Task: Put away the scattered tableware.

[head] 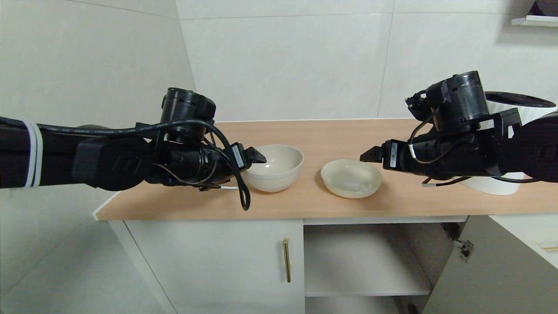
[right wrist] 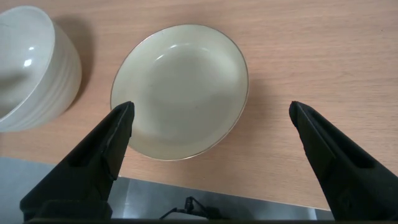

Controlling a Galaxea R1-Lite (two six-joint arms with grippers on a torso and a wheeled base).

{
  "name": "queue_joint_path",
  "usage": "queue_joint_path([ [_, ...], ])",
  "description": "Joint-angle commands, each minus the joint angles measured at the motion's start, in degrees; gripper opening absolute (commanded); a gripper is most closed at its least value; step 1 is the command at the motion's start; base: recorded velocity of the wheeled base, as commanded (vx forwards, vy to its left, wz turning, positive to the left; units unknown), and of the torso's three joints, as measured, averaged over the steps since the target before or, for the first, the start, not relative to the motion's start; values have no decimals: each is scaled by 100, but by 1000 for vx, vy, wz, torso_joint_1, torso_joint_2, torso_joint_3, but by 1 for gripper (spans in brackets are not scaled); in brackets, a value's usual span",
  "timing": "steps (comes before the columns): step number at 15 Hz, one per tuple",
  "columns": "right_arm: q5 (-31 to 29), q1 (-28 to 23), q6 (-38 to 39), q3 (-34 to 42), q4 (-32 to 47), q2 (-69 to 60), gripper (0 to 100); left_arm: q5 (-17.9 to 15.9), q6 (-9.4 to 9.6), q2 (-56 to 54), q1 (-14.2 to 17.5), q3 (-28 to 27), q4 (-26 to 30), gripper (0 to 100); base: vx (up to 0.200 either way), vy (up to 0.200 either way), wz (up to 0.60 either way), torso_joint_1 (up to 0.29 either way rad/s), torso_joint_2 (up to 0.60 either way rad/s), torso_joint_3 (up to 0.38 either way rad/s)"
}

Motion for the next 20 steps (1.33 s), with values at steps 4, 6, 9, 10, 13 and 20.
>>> queue_joint_path([
  [4, 8, -1, 1, 0, 0, -9, 100, -7, 0, 104, 2, -5, 0, 0, 0, 0, 0, 0, 0, 0],
  [6, -1, -1, 1, -18, 0, -9, 100, -7, 0, 34, 19, -5, 0, 0, 0, 0, 0, 0, 0, 0],
  [9, -10, -1, -7, -35, 0, 53, 100, -7, 0, -98, 28, 31, 8, 0, 0, 0, 0, 0, 0, 0],
  [10, -107, -1, -7, -53, 0, 132, 100, -7, 9, -115, 19, 57, 8, 0, 0, 0, 0, 0, 0, 0],
  [13, -968, -1, -7, -255, 17, 580, 100, -280, 44, -432, 28, 286, 8, 0, 0, 0, 0, 0, 0, 0],
  [20, -1117, -10, -25, -325, 35, 932, 100, -965, 141, -862, 37, 549, 0, 0, 0, 0, 0, 0, 0, 0],
])
